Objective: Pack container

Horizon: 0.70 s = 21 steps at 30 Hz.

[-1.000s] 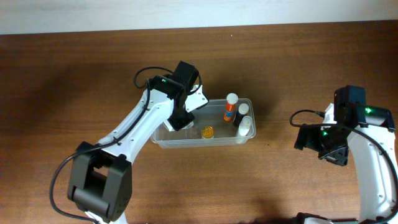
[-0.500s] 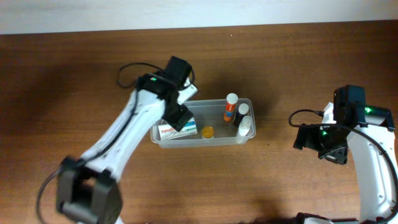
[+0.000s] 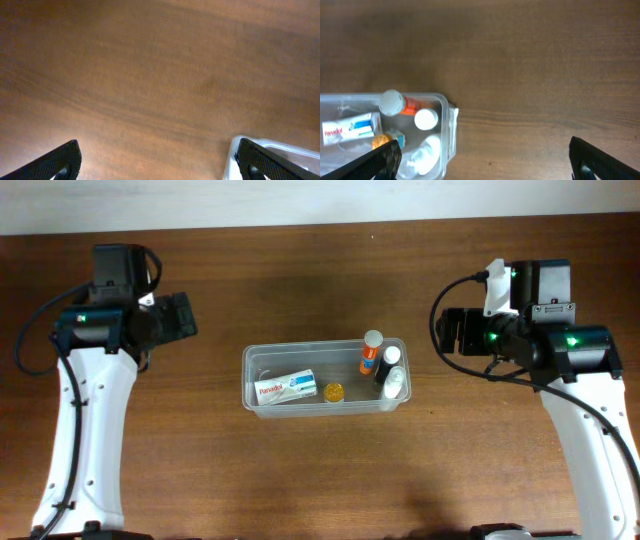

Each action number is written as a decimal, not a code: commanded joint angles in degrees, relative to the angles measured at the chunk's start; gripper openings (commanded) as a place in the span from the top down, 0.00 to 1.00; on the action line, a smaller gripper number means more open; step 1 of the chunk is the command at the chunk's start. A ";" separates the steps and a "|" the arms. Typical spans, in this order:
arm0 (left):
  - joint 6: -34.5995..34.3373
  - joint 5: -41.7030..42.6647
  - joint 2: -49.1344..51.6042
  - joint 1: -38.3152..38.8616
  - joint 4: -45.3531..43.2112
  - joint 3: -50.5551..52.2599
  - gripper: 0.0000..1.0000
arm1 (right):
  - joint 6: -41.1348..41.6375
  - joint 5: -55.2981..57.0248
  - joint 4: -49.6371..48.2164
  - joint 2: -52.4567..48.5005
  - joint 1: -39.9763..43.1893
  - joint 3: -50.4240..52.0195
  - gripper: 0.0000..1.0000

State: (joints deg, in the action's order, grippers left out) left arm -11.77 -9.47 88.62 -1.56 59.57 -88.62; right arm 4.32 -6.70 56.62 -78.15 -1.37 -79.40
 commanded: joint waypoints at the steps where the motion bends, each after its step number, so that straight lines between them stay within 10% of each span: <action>1: 0.85 3.19 -1.31 -0.55 2.80 -0.24 0.00 | 0.76 3.52 1.77 2.19 -0.50 -0.42 0.02; 15: 9.90 8.26 -53.64 2.27 -18.53 43.69 0.00 | 3.69 10.01 -8.04 50.40 -0.55 36.74 0.02; 21: 9.92 8.24 -64.39 2.27 -10.08 48.24 0.00 | 3.67 9.97 -6.67 57.09 -0.50 42.73 0.02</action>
State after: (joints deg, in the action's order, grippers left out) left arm -2.74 -1.87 25.89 0.69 46.06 -40.91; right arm 7.55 2.37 48.62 -21.39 -1.54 -37.95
